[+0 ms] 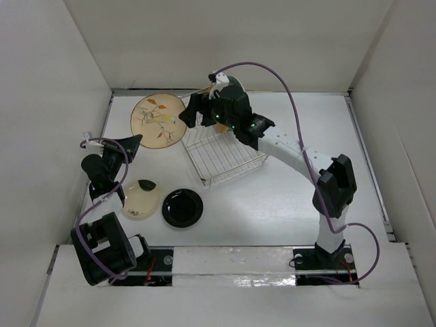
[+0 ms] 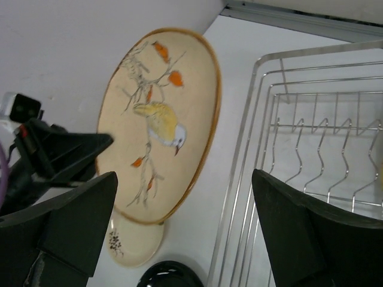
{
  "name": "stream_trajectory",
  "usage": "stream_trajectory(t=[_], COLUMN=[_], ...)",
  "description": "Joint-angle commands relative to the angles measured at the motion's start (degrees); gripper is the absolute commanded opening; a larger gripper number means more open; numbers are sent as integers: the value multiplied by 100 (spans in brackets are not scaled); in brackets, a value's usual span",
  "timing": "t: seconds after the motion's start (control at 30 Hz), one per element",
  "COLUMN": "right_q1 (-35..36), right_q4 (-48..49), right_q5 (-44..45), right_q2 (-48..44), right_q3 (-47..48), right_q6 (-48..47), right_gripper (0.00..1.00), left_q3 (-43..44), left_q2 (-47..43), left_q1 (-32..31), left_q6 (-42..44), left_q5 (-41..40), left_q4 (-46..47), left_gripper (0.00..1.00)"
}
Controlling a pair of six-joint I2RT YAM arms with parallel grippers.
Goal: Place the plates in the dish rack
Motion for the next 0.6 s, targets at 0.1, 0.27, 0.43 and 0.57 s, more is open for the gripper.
stream_trajectory(t=[0.1,0.27,0.43,0.57], right_q1=[-193,-246,-246,-298], right_q4=[-268,434,742,1112], right_q5=[-814,-1024,-1507,-1974], right_q2=[523,506,576,533], right_q3=[669,256,186,-60], right_q6=[-2,340,411,710], right_gripper=[97,89,75,43], left_q3=[-52,-236,-350,-114], left_q2=[-470,-575,-751,-1102], left_q1=[-46,-99,-151,-388], left_q6=[-560,-588,-448,508], left_q5=[504,733,936,831], left_q4=[1432,1679,1653,260], left_gripper=[0,0,0,0])
